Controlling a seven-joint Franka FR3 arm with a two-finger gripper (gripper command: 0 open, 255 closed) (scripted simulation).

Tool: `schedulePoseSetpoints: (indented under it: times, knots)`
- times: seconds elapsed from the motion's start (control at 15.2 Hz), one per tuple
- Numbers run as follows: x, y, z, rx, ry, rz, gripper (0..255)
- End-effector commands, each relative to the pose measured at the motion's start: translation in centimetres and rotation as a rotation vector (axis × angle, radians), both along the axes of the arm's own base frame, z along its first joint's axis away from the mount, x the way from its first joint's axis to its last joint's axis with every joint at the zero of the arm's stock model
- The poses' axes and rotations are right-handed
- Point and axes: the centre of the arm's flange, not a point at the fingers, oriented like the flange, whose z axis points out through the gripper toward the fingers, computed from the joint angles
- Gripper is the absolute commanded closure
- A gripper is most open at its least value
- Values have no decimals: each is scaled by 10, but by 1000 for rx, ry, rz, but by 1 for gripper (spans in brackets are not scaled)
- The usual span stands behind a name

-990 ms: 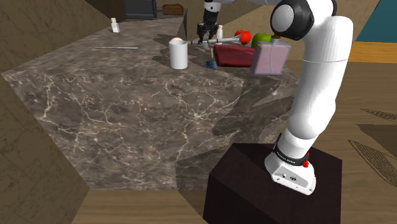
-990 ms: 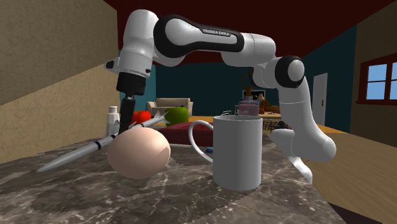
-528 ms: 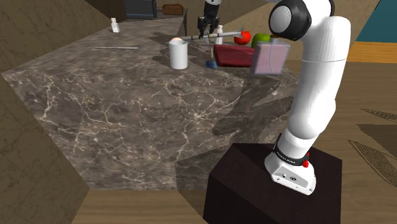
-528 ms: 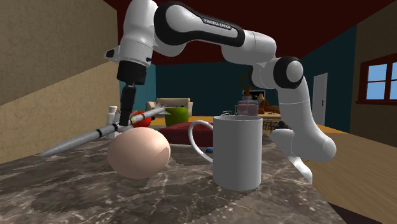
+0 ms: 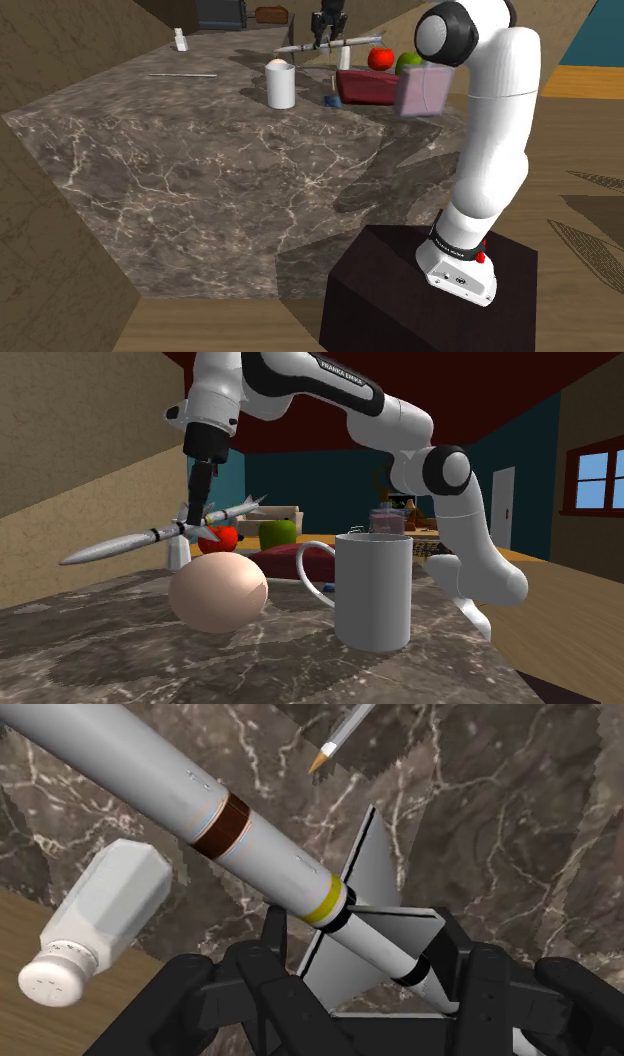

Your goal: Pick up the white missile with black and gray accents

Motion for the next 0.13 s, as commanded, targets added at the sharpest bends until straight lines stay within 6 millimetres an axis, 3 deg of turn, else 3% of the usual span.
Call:
schedulePoseSetpoints:
  times: [0.0,0.07]
  knots:
    - [4,2,-2,4,14,4,255]
    - [4,2,-2,4,14,4,255]
